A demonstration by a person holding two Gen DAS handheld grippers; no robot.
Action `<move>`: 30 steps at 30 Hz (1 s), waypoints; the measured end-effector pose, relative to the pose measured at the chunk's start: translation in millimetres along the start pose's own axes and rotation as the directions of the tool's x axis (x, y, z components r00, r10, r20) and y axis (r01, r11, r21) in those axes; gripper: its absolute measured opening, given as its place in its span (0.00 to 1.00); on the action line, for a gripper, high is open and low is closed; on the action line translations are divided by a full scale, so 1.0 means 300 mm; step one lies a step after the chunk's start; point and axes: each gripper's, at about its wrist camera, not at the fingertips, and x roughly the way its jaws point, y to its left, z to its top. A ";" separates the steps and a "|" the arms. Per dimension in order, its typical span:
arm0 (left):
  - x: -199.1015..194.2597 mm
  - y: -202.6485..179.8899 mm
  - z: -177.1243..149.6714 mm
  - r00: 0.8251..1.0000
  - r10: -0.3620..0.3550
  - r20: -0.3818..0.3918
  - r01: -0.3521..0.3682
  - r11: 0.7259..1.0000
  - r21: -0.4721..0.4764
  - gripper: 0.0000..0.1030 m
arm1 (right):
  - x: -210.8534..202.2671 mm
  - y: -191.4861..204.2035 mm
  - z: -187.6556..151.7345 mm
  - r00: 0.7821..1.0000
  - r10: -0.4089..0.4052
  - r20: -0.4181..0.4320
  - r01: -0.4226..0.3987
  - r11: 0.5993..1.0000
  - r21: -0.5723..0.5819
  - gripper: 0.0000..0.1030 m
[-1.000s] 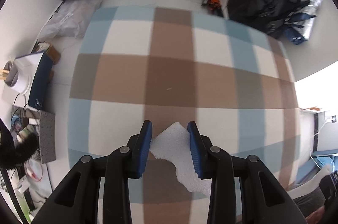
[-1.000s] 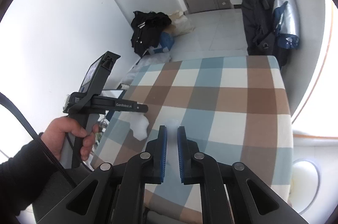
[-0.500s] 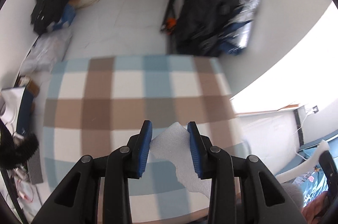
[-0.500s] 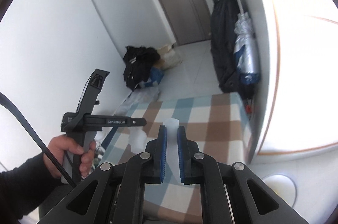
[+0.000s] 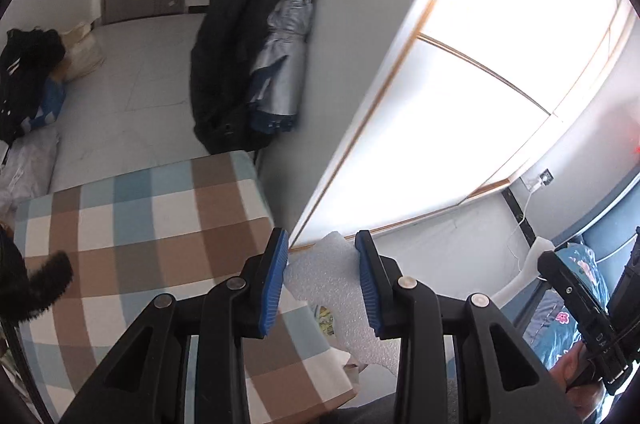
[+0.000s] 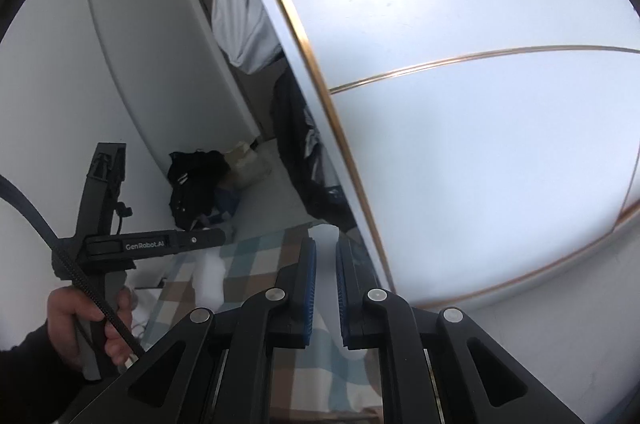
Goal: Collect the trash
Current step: 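Carry both white foam pieces in the grippers over the white bin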
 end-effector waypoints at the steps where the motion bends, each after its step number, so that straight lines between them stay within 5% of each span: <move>1: 0.018 -0.026 -0.002 1.000 -0.011 0.000 0.011 1.000 0.015 0.29 | -0.003 -0.023 -0.003 1.000 -0.010 0.000 0.010 1.000 0.004 0.09; 14: 0.260 -0.230 -0.044 0.992 -0.066 -0.108 0.078 0.990 0.113 0.29 | 0.054 -0.338 -0.162 0.992 -0.061 -0.110 0.084 0.973 0.216 0.09; 30: 0.585 -0.332 -0.150 0.959 0.024 -0.281 0.040 0.974 0.222 0.29 | 0.350 -0.538 -0.409 0.953 -0.032 -0.301 0.141 0.926 0.349 0.09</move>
